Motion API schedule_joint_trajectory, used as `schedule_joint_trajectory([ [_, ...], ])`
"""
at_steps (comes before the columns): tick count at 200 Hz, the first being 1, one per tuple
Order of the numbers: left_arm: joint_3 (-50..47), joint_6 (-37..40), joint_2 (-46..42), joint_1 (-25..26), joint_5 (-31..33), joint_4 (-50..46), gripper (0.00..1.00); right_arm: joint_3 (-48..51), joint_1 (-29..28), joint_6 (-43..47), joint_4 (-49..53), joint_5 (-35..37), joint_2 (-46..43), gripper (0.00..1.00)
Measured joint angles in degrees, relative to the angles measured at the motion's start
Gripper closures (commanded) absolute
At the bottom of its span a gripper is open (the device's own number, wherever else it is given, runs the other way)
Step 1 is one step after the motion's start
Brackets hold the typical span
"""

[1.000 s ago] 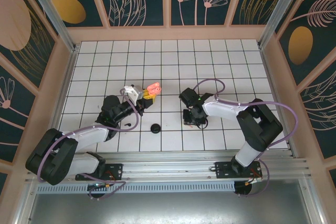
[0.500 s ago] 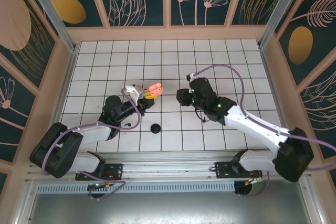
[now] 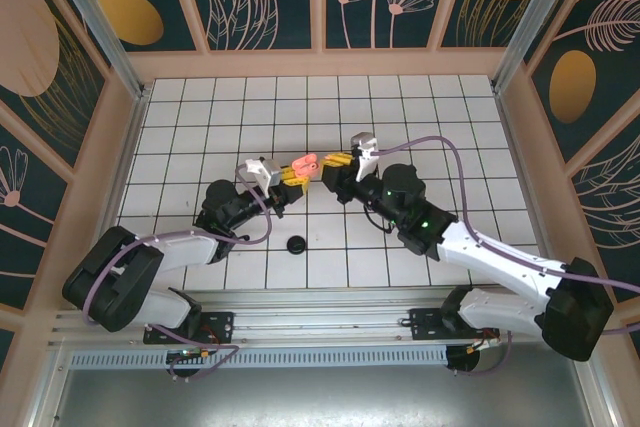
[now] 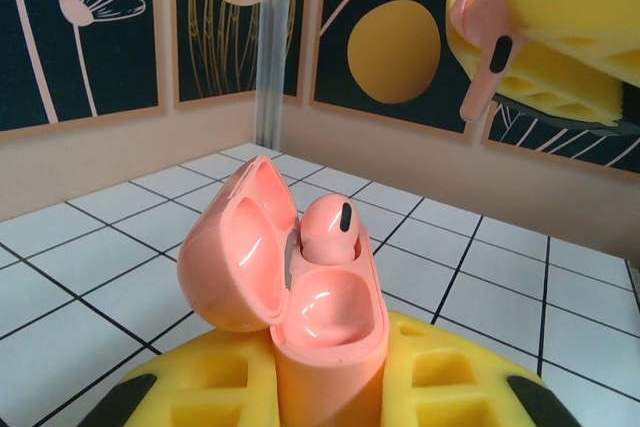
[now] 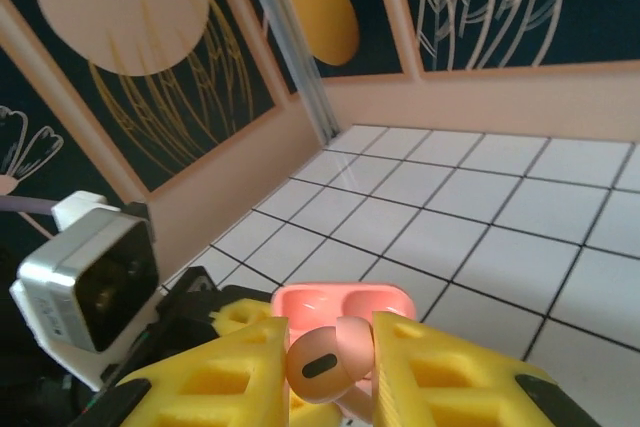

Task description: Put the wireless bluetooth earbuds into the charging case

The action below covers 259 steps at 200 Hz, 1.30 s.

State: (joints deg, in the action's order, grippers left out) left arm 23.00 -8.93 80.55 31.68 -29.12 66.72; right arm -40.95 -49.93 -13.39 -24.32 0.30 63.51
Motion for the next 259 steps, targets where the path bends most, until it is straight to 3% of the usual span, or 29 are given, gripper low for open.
schedule_joint_trajectory([
  [111,0.26,-1.27,0.09,0.59,-0.46,0.42,0.91,-2.14,-0.07,2.21,-7.1,-8.15,9.84,0.76],
  [259,0.26,-1.9,-1.25,0.59,-0.44,0.55,0.91,-1.57,-0.07,2.21,-6.58,-6.69,9.44,0.76],
])
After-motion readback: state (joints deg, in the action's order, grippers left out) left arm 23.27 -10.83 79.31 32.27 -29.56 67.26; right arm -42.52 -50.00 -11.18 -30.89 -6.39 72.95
